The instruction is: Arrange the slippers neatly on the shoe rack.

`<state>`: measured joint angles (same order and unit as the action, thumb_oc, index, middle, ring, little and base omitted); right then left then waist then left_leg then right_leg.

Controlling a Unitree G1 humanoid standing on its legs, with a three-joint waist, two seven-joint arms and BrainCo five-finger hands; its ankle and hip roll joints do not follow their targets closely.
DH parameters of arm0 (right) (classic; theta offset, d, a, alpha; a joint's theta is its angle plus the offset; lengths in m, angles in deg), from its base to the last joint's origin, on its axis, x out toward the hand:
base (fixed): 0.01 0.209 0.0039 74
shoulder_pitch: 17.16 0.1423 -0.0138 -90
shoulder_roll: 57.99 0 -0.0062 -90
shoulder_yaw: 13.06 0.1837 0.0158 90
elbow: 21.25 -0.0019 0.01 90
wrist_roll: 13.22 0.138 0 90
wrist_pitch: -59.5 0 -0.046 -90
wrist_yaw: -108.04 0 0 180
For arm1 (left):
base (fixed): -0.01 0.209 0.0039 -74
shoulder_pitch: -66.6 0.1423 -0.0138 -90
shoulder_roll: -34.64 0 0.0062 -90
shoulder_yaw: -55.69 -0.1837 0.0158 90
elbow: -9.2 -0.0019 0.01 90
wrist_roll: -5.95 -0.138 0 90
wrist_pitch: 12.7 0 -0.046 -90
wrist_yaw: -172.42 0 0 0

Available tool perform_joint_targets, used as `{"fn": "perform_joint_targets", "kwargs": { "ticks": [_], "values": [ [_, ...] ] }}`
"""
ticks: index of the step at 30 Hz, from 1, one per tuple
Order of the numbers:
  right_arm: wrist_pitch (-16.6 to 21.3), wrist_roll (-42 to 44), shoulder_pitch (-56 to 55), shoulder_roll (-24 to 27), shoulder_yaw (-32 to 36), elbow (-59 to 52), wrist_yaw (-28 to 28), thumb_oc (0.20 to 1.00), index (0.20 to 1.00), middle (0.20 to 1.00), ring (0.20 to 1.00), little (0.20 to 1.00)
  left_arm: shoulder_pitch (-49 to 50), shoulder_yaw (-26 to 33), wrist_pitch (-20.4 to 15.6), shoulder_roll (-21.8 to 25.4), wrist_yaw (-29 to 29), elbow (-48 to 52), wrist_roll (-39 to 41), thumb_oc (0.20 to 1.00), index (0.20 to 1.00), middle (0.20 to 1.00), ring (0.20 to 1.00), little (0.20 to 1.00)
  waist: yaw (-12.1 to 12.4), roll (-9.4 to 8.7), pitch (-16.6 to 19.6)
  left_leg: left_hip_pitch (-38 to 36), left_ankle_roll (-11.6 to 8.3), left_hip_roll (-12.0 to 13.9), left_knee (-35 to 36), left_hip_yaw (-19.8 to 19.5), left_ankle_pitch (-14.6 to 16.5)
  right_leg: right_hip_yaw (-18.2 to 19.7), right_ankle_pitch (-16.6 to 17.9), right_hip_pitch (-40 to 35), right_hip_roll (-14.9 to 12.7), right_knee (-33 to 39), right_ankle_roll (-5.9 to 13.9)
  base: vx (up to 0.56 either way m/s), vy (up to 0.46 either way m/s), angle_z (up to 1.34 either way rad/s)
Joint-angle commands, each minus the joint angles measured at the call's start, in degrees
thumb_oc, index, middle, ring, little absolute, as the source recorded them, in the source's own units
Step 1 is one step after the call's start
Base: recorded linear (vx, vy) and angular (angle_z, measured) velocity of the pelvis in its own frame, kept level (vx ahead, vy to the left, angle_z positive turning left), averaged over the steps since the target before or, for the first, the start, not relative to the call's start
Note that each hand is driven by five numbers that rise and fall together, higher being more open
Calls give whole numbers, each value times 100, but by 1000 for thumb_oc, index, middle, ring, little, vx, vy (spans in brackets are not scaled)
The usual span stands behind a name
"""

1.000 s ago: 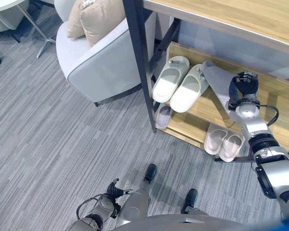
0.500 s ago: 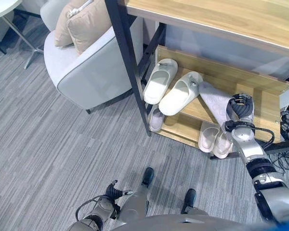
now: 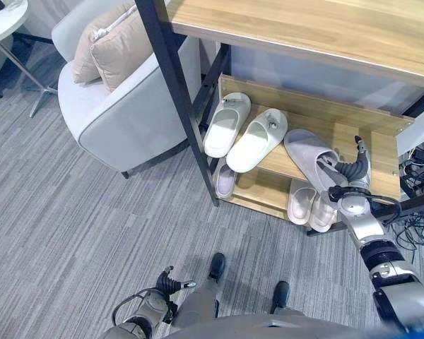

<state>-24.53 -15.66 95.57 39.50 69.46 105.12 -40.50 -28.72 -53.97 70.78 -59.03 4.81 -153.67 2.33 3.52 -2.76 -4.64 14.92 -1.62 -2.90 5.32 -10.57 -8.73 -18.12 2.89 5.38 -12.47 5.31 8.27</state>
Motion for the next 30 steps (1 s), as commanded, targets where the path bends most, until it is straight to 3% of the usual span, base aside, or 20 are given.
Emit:
{"fn": "perform_joint_targets", "kwargs": {
  "ticks": [1, 12, 13, 14, 26, 30],
  "values": [
    [94, -480, 394, 284, -160, -69, -30, 1000, 1000, 1000, 1000, 1000, -128, 52, -5, -203, 16, -581, -121, 1000, 1000, 1000, 1000, 1000, 75, -138, -134, -368, 46, 21, -32, 483, 1026, 156, 0, -38, -322, -60, 219, 0, 0, 0],
    [-161, -1422, 1005, 740, -738, 159, -63, 1000, 1000, 1000, 1000, 1000, -190, 35, -79, -164, 60, -552, -164, 1000, 1000, 1000, 1000, 1000, 157, -254, -249, -302, 42, 6, -32, 478, 993, 162, 27, 46, -340, -139, 240, 0, 0, 0],
    [-231, -1508, 1156, 788, -874, 307, -106, 407, 407, 407, 407, 407, -191, 24, -98, -151, 78, -548, -150, 1000, 1000, 1000, 1000, 1000, 181, -271, -268, -291, 40, 5, -32, 478, 984, 157, 36, 51, -346, -149, 242, 0, 0, 0],
    [-229, -1508, 1160, 787, -877, 310, -106, 200, 200, 200, 200, 200, -192, 25, -98, -151, 78, -548, -150, 1000, 1000, 1000, 1000, 1000, 180, -271, -269, -291, 40, 5, -32, 478, 984, 157, 36, 51, -346, -150, 242, 0, 0, 0],
    [-190, -1353, 933, 628, -832, 555, -106, 200, 200, 200, 200, 200, -168, 67, -90, -143, 69, -547, -94, 1000, 1000, 1000, 1000, 1000, 128, -296, -240, -414, 67, 31, -32, 547, 1042, 228, -5, -4, -321, -187, 231, 0, 0, 0],
    [-162, -1552, 548, 682, -474, -245, 146, 200, 200, 200, 200, 200, -179, 182, -44, -134, 75, -580, -164, 1000, 1000, 1000, 1000, 1000, 57, -294, -222, -556, 97, 49, -32, 625, 1101, 296, -20, -89, -310, -200, 242, 3, 21, -3]
  ]
}}
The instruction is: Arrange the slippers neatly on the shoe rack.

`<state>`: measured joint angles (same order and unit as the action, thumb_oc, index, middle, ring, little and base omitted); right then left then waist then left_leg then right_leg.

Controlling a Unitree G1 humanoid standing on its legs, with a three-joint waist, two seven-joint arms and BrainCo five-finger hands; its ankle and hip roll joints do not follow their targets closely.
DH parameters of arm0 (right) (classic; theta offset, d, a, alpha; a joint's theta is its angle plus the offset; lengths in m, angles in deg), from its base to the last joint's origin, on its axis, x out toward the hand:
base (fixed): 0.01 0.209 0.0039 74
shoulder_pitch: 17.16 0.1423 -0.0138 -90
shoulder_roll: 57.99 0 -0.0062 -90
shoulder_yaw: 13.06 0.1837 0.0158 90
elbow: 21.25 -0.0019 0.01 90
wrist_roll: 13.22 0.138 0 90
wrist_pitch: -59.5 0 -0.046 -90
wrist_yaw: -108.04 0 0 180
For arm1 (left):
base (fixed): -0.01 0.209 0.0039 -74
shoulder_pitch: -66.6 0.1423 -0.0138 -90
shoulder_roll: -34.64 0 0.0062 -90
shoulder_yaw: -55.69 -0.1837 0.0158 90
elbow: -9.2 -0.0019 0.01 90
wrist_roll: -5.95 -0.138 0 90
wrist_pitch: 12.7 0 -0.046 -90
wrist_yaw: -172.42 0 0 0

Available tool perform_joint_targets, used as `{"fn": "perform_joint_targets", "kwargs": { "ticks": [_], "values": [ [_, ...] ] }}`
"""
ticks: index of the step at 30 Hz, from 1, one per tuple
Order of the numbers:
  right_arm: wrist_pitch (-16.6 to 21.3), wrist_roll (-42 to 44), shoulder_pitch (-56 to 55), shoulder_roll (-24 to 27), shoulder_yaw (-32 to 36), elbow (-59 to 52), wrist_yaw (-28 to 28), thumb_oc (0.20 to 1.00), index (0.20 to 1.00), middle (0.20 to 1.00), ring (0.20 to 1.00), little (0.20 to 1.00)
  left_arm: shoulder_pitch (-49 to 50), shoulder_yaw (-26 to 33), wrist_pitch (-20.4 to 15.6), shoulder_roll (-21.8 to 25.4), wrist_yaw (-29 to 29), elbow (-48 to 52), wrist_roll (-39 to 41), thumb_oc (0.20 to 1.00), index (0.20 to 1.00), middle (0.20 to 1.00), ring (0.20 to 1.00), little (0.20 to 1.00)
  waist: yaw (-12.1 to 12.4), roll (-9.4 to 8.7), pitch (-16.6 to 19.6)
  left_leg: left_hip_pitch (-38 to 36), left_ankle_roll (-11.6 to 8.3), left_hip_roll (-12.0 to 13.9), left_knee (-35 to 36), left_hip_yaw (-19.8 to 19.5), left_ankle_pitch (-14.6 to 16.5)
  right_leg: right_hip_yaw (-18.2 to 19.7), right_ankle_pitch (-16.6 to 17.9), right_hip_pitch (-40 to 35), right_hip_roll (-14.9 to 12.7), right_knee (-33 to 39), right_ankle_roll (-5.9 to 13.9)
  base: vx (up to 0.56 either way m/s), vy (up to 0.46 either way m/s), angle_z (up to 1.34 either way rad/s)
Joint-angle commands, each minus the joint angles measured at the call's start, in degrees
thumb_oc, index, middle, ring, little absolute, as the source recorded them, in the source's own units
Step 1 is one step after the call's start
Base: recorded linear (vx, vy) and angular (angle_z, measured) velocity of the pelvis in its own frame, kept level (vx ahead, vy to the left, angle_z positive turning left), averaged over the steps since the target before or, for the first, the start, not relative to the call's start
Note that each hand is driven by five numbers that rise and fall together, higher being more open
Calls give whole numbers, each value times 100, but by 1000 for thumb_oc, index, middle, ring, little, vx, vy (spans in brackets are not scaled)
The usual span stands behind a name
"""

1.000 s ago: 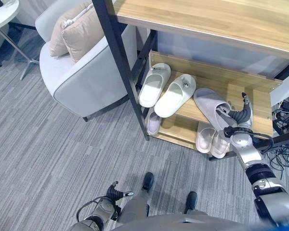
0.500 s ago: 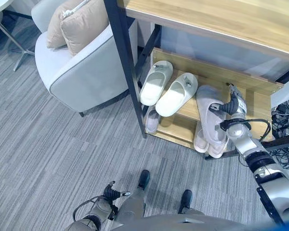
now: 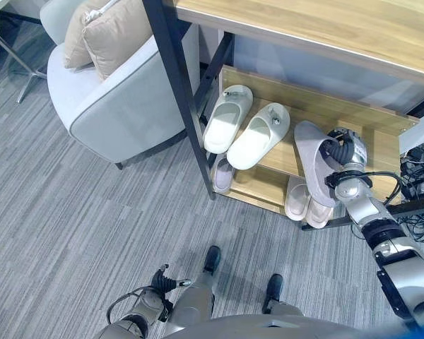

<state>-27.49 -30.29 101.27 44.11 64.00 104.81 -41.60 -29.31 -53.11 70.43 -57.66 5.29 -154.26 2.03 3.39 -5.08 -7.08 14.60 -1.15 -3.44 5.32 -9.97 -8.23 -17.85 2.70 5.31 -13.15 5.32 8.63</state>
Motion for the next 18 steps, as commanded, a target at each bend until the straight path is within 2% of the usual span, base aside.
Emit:
{"fn": "perform_joint_targets", "kwargs": {
  "ticks": [1, 4, 7, 9, 10, 11, 14, 15, 16, 17, 18],
  "values": [
    [138, -155, -147, 237, 158, -384, 273, 200, 200, 200, 200, 200, -113, 140, -6, -273, 36, -529, -161, 1000, 1000, 1000, 1000, 1000, 51, -63, 38, -577, 64, 103, -32, 573, 1086, 272, -9, -108, -246, -209, 215, 26, 61, -8],
    [215, -467, -932, 272, 498, -1358, 119, 200, 200, 200, 200, 200, 16, 347, 20, -244, 26, -549, -268, 1000, 1000, 1000, 1000, 1000, -33, -82, 149, -870, 138, 73, -37, 637, 1211, 367, -60, -287, -265, -289, 265, 84, 107, -12],
    [375, -821, -1999, 213, 684, -2309, -296, 200, 200, 200, 200, 200, 190, 584, 51, -172, -43, -526, -419, 1000, 1000, 1000, 1000, 1000, -176, -68, 169, -1205, 296, 17, -399, 809, 1542, 614, -244, -415, -328, -802, 270, 81, 167, -39],
    [402, -904, -2238, 185, 707, -2470, -382, 200, 200, 200, 200, 200, 217, 626, 49, -177, -22, -508, -442, 1000, 1000, 1000, 1000, 1000, -212, -51, 147, -1266, 337, -14, -504, 849, 1597, 659, -245, -423, -368, -980, 280, 18, 139, -68],
    [472, -924, -2540, 106, 656, -2589, -504, 200, 200, 200, 200, 200, 236, 706, 47, -148, -46, -474, -387, 1000, 1000, 1000, 1000, 1000, -258, -6, 83, -1373, 415, -43, -621, 906, 1664, 751, -229, -343, -418, -1453, 297, -7, 168, -55],
    [487, -839, -2563, 3, 679, -2427, -429, 200, 200, 200, 200, 200, 390, 636, 10, -170, -38, -406, -424, 1000, 1000, 1000, 1000, 1000, -196, 22, 14, -1386, 444, -48, -667, 859, 1658, 721, -294, -294, -413, -1696, 247, -56, 128, -25],
    [591, -1012, -2919, -151, 478, -2450, -499, 200, 200, 200, 200, 200, 502, 623, -43, -96, -15, -278, -608, 1000, 1000, 1000, 1000, 1000, -231, 26, -226, -1432, 464, -9, -796, 769, 1631, 938, -699, 25, -43, -2483, 68, -94, 27, 5],
    [667, -1119, -3209, -140, 422, -2468, -562, 200, 200, 200, 200, 200, 523, 655, -71, -55, 21, -234, -612, 1000, 1000, 1000, 1000, 1000, -291, -9, -251, -1481, 463, -63, -752, 722, 1573, 928, -822, 246, 431, -2602, -68, -61, 2, 48],
    [687, -1139, -3319, -137, 378, -2329, -511, 200, 200, 200, 200, 200, 543, 668, -92, -42, 21, -218, -593, 1000, 1000, 1000, 1000, 1000, -296, 1, -241, -1509, 464, -130, -707, 736, 1527, 630, -825, 418, 654, -2576, -124, -41, -8, 49],
    [695, -1131, -3396, -184, 373, -2228, -469, 200, 200, 200, 200, 200, 563, 666, -111, -45, 11, -201, -596, 1000, 1000, 1000, 1000, 1000, -334, -7, -264, -1518, 432, -187, -748, 676, 1503, 529, -886, 524, 810, -2487, -254, 8, -37, 41],
    [694, -1131, -3421, -179, 372, -2139, -421, 200, 200, 200, 200, 200, 580, 677, -120, -62, 8, -216, -601, 1000, 1000, 1000, 1000, 1000, -348, -39, -254, -1483, 414, -238, -857, 625, 1536, 521, -921, 293, 841, -2263, -291, 24, -82, 49]
  ]
}}
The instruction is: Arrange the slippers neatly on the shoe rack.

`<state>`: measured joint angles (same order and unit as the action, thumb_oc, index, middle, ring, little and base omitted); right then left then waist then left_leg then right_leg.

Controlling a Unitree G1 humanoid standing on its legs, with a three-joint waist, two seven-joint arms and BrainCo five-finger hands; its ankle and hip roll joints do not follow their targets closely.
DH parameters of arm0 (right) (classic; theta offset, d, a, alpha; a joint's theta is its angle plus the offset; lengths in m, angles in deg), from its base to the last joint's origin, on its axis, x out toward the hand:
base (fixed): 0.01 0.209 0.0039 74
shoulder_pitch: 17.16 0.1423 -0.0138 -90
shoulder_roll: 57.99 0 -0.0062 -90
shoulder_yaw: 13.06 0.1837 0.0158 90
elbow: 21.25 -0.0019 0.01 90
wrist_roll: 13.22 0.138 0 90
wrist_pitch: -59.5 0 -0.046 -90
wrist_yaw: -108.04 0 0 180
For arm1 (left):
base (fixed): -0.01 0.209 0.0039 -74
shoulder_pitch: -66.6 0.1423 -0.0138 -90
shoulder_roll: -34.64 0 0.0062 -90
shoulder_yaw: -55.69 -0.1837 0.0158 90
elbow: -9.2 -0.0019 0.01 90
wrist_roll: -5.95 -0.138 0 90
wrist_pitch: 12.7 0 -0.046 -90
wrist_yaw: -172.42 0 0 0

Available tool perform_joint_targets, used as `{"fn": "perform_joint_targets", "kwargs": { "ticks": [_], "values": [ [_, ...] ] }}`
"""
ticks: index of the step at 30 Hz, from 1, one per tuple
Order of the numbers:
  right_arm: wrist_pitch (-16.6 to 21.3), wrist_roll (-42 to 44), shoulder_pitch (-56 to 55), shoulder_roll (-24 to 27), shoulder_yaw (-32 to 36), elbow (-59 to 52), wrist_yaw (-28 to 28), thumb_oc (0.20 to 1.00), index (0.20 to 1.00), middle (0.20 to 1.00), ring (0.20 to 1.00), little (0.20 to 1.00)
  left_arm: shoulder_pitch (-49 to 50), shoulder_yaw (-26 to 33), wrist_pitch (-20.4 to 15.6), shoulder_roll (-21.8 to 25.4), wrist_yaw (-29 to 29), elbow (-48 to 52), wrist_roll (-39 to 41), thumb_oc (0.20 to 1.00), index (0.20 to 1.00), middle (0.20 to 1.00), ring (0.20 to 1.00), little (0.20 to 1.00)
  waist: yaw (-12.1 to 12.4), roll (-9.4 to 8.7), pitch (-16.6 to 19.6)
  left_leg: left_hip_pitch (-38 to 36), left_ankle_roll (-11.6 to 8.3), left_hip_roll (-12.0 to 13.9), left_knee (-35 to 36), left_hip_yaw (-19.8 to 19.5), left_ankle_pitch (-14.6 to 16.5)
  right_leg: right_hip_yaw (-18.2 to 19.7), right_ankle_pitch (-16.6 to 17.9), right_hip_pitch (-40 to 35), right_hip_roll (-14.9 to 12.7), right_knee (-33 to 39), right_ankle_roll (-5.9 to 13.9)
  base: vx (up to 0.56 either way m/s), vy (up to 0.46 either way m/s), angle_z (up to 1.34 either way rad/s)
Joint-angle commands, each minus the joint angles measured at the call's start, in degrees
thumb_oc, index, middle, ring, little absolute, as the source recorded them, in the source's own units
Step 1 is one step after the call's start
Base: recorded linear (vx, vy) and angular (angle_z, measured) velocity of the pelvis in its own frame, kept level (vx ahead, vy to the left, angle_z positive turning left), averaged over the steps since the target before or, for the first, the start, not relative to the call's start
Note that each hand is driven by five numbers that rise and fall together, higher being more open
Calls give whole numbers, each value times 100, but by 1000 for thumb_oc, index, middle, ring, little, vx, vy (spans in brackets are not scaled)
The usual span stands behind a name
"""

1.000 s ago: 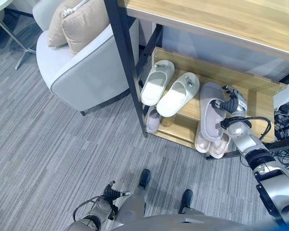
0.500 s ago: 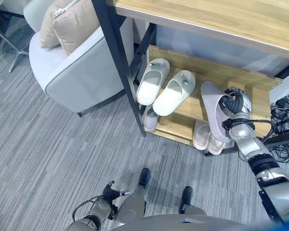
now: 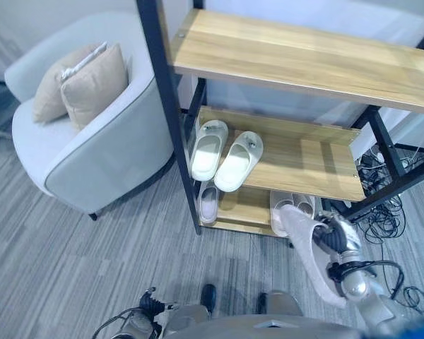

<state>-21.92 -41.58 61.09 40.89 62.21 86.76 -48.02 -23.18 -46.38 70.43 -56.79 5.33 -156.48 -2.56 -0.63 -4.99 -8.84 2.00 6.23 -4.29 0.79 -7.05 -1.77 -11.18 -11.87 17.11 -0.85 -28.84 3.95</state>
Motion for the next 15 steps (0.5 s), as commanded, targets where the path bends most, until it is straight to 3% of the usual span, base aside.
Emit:
{"fn": "perform_joint_targets", "kwargs": {
  "ticks": [1, 3, 4, 6, 7, 8, 10, 11, 15],
  "values": [
    [152, 19, 552, 138, 584, -378, 240, 200, 200, 200, 200, 200, 15, 36, -120, -155, 16, 1, -157, 1000, 1000, 1000, 1000, 1000, 65, -87, -58, -172, -355, -190, -516, 344, 920, -103, 524, -1066, -325, 1455, 77, 4, -85, 62],
    [201, 96, 492, 226, 631, -495, 309, 200, 200, 200, 200, 200, 77, 84, -124, -216, 56, 1, -8, 1000, 1000, 1000, 1000, 1000, 97, -85, -84, 96, -525, -169, -971, 458, 1001, -42, 522, -1199, -224, 1793, -21, -78, -100, 34],
    [216, 144, 467, 335, 715, -572, 349, 200, 200, 200, 200, 200, 50, 33, -142, -222, 56, 92, 16, 1000, 1000, 1000, 1000, 1000, 85, -138, -210, 661, -793, -64, -1859, 640, 1045, -106, 518, -1298, -278, 1974, -101, -183, -114, 10],
    [266, 158, 544, 444, 659, -603, 430, 200, 200, 200, 200, 200, -19, 30, -181, -192, 185, 226, 130, 1000, 1000, 1000, 1000, 1000, 104, -41, -401, 1407, -1034, 314, -2875, 704, 767, -215, 435, -1262, -214, 1957, -257, -214, -60, 64],
    [261, 228, 559, 435, 644, -599, 418, 200, 200, 200, 200, 200, -21, 65, -190, -165, 236, 220, 189, 1000, 1000, 1000, 1000, 1000, 86, -45, -410, 1486, -978, 500, -2807, 692, 842, -219, 384, -1216, -214, 1892, -254, -95, 15, 77],
    [248, 303, 610, 440, 591, -553, 491, 200, 200, 200, 200, 200, -34, 61, -182, -89, 310, 175, 230, 1000, 1000, 1000, 1000, 1000, 112, -110, -482, 1607, -903, 869, -2588, 585, 853, -159, 339, -1129, -245, 1675, -247, -4, 58, 25],
    [232, 266, 543, 461, 541, -643, 477, 200, 200, 200, 200, 200, -109, -21, -165, -2, 408, 162, 172, 1000, 1000, 1000, 1000, 1000, 53, -39, -519, 1614, -863, 1043, -2186, 276, 583, -132, 69, -854, -262, 1111, -258, 55, 205, -54],
    [257, 234, 508, 471, 542, -683, 440, 200, 200, 200, 200, 200, -133, -22, -151, 6, 407, 131, 159, 1000, 1000, 1000, 1000, 1000, -11, -5, -486, 1441, -898, 1111, -2035, 344, 599, -109, 41, -742, -297, 892, -261, 74, 278, -33],
    [259, 319, 758, 441, 263, -607, 401, 200, 200, 200, 200, 200, -485, -108, -204, 100, 534, 207, 298, 1000, 1000, 1000, 1000, 1000, -67, -60, -713, 1939, -840, 802, -2860, 359, 997, 183, -18, -87, -592, 75, -235, -57, 229, -3]
  ]
}}
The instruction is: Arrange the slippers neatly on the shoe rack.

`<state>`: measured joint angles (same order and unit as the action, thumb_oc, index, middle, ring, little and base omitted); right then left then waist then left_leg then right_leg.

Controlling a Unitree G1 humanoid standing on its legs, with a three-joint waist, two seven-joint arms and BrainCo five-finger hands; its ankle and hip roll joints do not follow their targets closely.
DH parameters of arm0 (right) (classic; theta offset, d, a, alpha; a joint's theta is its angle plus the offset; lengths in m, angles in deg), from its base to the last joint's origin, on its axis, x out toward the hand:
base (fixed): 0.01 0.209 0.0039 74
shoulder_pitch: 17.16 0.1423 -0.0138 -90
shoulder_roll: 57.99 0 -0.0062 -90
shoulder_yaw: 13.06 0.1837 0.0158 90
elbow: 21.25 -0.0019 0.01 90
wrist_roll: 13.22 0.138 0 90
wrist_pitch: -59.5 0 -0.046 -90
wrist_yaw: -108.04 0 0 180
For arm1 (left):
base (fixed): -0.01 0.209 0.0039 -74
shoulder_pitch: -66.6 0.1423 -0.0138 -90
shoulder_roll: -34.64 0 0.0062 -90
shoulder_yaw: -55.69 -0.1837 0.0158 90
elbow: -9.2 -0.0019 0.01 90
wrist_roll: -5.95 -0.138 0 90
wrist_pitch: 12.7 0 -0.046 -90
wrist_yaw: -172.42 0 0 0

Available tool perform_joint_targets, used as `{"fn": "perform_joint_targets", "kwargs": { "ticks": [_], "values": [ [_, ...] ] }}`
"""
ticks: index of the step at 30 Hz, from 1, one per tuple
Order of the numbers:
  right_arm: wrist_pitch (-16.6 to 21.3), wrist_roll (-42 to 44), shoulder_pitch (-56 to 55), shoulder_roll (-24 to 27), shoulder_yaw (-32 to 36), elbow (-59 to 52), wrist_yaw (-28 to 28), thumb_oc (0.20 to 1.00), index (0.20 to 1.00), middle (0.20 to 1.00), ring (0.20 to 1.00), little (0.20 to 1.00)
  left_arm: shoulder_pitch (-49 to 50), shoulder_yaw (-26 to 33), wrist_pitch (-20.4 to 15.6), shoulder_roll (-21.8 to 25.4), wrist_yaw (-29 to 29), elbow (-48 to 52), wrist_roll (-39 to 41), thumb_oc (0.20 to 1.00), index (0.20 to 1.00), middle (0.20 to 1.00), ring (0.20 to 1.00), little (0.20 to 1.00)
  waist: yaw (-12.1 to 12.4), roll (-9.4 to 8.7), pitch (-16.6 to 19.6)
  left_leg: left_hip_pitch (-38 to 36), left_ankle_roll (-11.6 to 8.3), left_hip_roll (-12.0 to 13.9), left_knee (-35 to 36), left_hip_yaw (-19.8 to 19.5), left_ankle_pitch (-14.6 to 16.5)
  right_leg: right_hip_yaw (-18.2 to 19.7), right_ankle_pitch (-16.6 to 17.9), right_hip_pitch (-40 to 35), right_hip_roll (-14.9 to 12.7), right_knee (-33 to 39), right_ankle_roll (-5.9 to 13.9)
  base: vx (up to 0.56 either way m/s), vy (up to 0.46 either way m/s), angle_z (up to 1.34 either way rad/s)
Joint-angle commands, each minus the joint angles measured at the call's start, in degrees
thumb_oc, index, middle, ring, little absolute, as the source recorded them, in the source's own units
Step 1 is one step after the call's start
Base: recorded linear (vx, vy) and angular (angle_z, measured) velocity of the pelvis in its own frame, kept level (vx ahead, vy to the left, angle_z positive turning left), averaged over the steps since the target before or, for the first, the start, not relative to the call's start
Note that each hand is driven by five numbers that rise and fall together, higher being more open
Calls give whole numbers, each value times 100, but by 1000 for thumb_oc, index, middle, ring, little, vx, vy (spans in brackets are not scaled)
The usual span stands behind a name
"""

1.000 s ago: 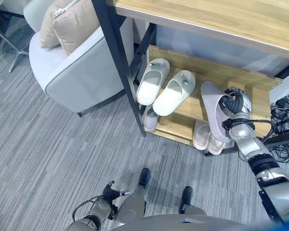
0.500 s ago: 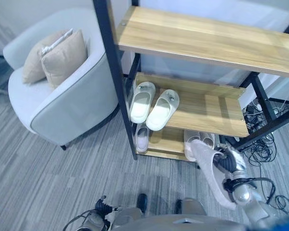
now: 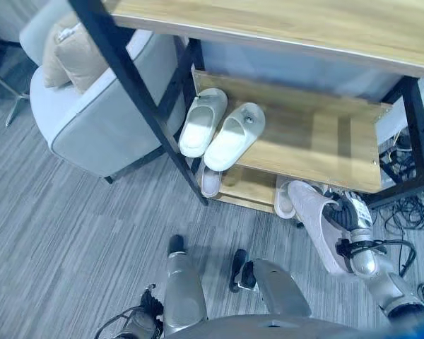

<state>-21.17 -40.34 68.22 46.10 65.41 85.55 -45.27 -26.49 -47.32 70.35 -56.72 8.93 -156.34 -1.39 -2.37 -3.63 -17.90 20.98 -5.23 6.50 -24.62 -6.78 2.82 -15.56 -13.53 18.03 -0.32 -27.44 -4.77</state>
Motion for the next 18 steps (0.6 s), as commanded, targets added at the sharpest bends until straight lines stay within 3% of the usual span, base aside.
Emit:
{"fn": "perform_joint_targets", "kwargs": {
  "ticks": [1, 3, 5, 11, 14, 18],
  "values": [
    [182, 203, 142, -101, -116, -467, 107, 200, 200, 200, 200, 200, -224, -15, -212, 130, 222, 261, 222, 1000, 1000, 1000, 1000, 1000, 132, -208, 183, 214, 358, -314, -561, 356, 681, 716, 136, -7, -676, -215, 660, -73, 226, -19],
    [182, 167, 308, -123, -227, -440, 149, 200, 200, 200, 200, 200, -298, -21, -279, 173, 263, 317, 323, 1000, 1000, 1000, 1000, 1000, 140, -207, 186, 555, 475, -309, -1162, 476, 1050, 873, -54, 347, -740, -666, 662, -1, 147, -27],
    [196, 171, 375, -121, -249, -481, 157, 200, 200, 200, 200, 200, -341, -33, -281, 188, 288, 332, 338, 1000, 1000, 1000, 1000, 1000, 135, -198, 170, 686, 504, -321, -1357, 485, 1148, 908, -110, 471, -755, -833, 652, -24, 66, -27],
    [176, 149, 1540, 164, -539, -726, 290, 200, 200, 200, 200, 200, -672, -127, -442, 337, 321, 610, 625, 1000, 1000, 1000, 1000, 1000, 223, -89, -10, 2369, 624, -352, -3415, 535, 2077, 1182, -898, 2231, -830, -2744, 509, -75, 25, 3],
    [-19, 318, 2418, 281, -661, -351, 424, 200, 200, 200, 200, 200, -747, -201, -502, 449, 266, 858, 919, 1000, 1000, 1000, 1000, 1000, 320, 33, 19, 3308, 714, -379, -4265, 541, 2362, 1337, -1153, 3194, -892, -3581, 432, -93, 12, 5],
    [-414, 721, 4590, 846, -1057, 774, 694, 200, 200, 200, 200, 200, -671, -426, -736, 746, 391, 1661, 1675, 1000, 1000, 1000, 1000, 1000, 557, 246, 142, 5257, 801, -535, -5965, 458, 2738, 1589, -1566, 5169, -1004, -5396, 313, -37, 35, 11]
  ]
}}
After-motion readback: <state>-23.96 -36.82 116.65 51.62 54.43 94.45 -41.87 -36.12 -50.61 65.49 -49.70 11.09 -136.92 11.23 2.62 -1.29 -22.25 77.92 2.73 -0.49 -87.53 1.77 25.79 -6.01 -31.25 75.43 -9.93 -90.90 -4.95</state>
